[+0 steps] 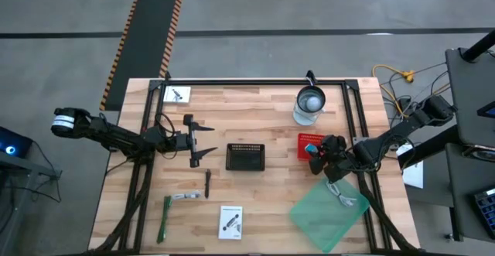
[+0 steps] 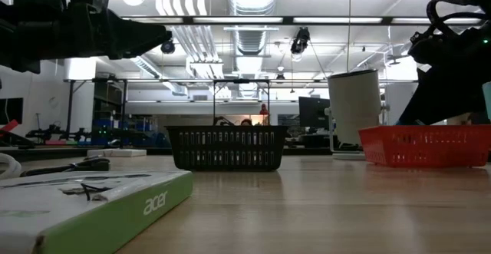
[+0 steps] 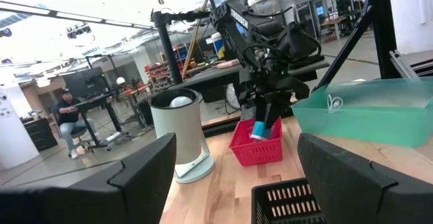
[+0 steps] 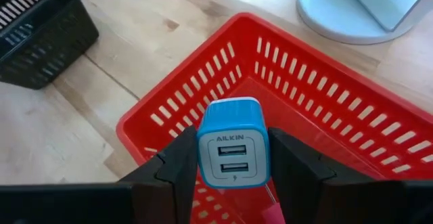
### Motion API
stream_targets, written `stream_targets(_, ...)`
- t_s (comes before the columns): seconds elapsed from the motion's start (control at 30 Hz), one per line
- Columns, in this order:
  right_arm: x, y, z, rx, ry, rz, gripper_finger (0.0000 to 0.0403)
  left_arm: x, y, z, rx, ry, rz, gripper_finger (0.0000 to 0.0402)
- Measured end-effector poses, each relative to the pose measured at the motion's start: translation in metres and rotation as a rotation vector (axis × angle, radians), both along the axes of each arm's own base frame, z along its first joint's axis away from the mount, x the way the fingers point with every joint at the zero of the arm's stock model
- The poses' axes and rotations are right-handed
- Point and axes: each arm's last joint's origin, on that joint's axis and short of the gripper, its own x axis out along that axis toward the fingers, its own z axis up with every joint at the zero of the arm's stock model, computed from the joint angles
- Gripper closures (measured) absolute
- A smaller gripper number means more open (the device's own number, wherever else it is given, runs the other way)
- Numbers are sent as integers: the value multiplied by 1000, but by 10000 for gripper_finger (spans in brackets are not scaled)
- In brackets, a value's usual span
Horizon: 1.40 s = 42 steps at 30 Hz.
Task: Pick and place items into bin
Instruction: Put the blue charger adapter into the red bin, then put the black charger cable into the blue bin
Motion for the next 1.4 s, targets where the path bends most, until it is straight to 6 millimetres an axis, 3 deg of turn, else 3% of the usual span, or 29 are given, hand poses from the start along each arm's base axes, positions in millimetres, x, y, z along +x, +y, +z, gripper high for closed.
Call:
stream_targets(0.6, 0, 0, 0, -4, 2, 5, 210, 0, 0, 0, 0, 0, 0, 112)
stream_targets(0.9, 2, 1, 1, -29, 2, 35, 205, 0, 0, 0, 0, 1, 0, 112)
stream_targets(1.4, 41, 28, 41, -255, -294, 679, 227, 0, 0, 0, 0, 1, 0, 112)
